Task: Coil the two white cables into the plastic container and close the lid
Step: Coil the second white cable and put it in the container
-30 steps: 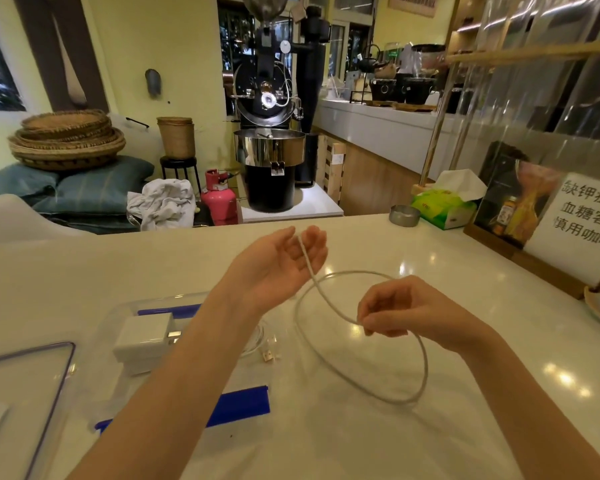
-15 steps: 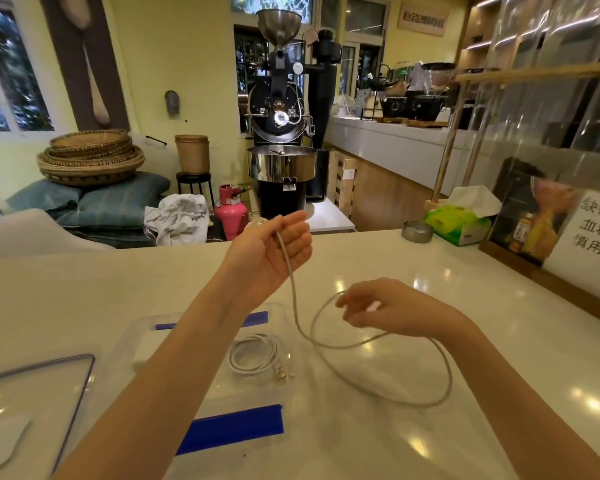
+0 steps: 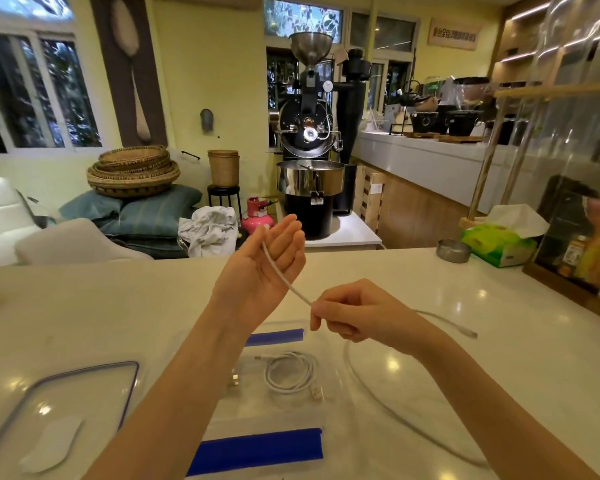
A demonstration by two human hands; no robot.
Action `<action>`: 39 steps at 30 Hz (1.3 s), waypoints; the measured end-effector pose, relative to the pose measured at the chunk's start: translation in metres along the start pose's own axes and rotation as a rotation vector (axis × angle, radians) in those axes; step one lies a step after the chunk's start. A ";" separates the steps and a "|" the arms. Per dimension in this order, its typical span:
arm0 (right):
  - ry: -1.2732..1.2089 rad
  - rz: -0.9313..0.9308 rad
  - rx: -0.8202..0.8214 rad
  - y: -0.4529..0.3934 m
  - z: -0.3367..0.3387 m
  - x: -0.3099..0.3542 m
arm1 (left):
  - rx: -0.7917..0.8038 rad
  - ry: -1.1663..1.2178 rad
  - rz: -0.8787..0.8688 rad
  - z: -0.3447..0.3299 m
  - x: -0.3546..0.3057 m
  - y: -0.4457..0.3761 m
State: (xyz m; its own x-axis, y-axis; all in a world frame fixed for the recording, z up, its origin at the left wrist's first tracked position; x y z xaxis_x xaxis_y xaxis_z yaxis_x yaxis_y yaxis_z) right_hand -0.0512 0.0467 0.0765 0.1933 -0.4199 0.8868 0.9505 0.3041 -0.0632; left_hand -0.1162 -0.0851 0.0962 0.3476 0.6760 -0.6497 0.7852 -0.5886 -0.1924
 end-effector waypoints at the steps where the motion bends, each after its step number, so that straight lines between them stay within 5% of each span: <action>1: 0.034 -0.015 0.024 -0.002 -0.002 0.000 | 0.008 -0.006 -0.005 0.001 -0.003 0.001; 8: 0.261 -0.120 0.025 -0.008 0.008 -0.021 | 0.173 -0.213 0.020 -0.014 -0.013 0.023; 14: 0.457 -0.050 -0.310 -0.019 0.022 -0.017 | 0.327 -0.716 0.155 -0.024 0.011 0.053; 20: 0.278 0.172 -0.570 -0.013 0.014 0.021 | 0.056 -0.842 0.018 -0.008 0.033 0.042; 24: 0.448 0.308 -0.597 -0.006 -0.011 0.028 | -0.059 -0.756 -0.060 0.004 0.036 0.029; 28: 0.646 0.379 -0.475 -0.005 -0.028 0.022 | -0.093 -0.409 0.072 0.011 0.030 0.019; 34: 0.540 0.278 -0.214 -0.002 -0.032 0.013 | -0.036 -0.019 0.081 0.011 0.004 0.008; 39: 0.405 0.191 -0.134 0.006 -0.029 0.014 | -0.041 -0.012 0.061 0.010 0.004 0.005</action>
State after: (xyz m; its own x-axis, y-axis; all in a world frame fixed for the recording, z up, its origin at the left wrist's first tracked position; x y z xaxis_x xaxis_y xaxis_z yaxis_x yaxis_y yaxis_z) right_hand -0.0361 0.0179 0.0758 0.4221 -0.6751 0.6050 0.9065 0.3068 -0.2900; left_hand -0.1155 -0.0896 0.0851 0.3893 0.6338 -0.6684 0.7833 -0.6096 -0.1218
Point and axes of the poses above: each hand's wrist, its own y-axis away from the middle knuckle, its own z-axis out of the back of the hand, x = y × z, the point moved 2 cm from there along -y, towards the middle knuckle, and after that the axes turned 3 degrees about x, right-handed, at the moved point
